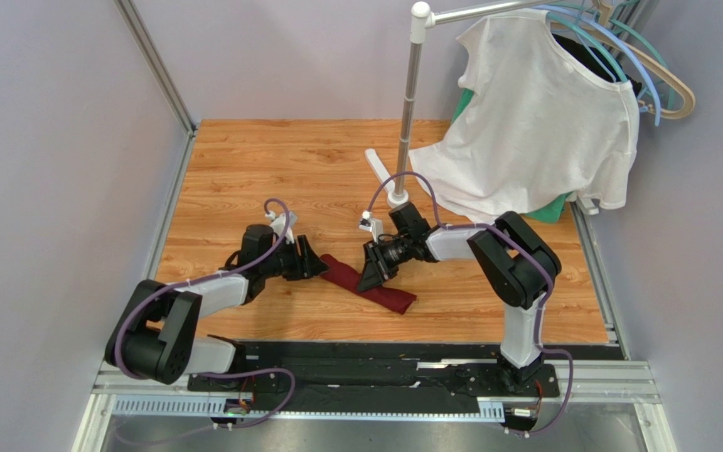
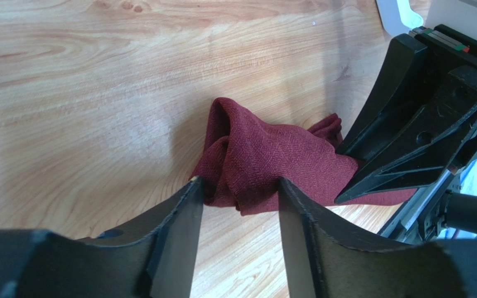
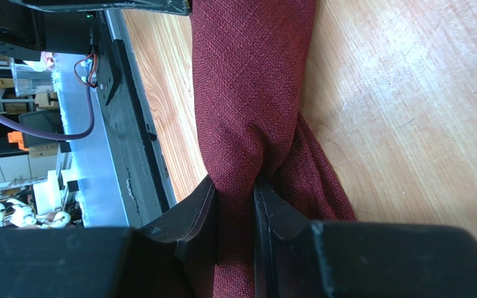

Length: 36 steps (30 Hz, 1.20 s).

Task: Fold the napkin, place the utensils inside, and roll it up
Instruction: Roll the napkin at the center of the board.

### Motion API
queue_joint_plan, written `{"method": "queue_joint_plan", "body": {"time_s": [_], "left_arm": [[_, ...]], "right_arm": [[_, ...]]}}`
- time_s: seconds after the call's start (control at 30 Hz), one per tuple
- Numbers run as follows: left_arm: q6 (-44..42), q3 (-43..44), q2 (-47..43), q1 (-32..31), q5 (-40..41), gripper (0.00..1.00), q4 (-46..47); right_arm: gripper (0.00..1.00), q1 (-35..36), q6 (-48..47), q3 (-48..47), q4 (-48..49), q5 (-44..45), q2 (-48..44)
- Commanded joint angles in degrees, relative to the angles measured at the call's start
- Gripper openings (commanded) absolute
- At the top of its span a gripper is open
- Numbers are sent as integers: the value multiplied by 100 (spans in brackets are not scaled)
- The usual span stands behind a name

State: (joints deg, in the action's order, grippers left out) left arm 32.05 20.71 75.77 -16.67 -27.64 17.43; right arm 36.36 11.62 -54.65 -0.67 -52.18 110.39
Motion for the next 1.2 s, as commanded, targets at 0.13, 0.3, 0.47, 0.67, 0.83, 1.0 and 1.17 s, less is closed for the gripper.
{"method": "queue_joint_plan", "body": {"time_s": [0.13,0.3,0.47,0.67,0.83,1.0,1.17], "left_arm": [[-120,-14,175,23,-242,40,683],[-138,-41,289,23,-277,12,700],[-191,91,439,23,-330,0,578],[-419,434,553,23,-295,0,6],[-472,662,641,23,-321,0,-275],[-393,838,790,23,-321,0,-547],[-253,1058,904,23,-313,0,-829]], "right_arm": [[2,-50,-116,-10,-514,94,378],[11,-67,-90,-37,-496,164,343],[37,-85,-116,-72,-715,541,-51],[54,-94,-142,-11,-1006,1367,-684],[56,-94,-142,253,-1006,2167,-1570],[61,247,-344,420,-1128,3467,-2424],[61,1135,-844,446,-1129,5143,-2873]]}}
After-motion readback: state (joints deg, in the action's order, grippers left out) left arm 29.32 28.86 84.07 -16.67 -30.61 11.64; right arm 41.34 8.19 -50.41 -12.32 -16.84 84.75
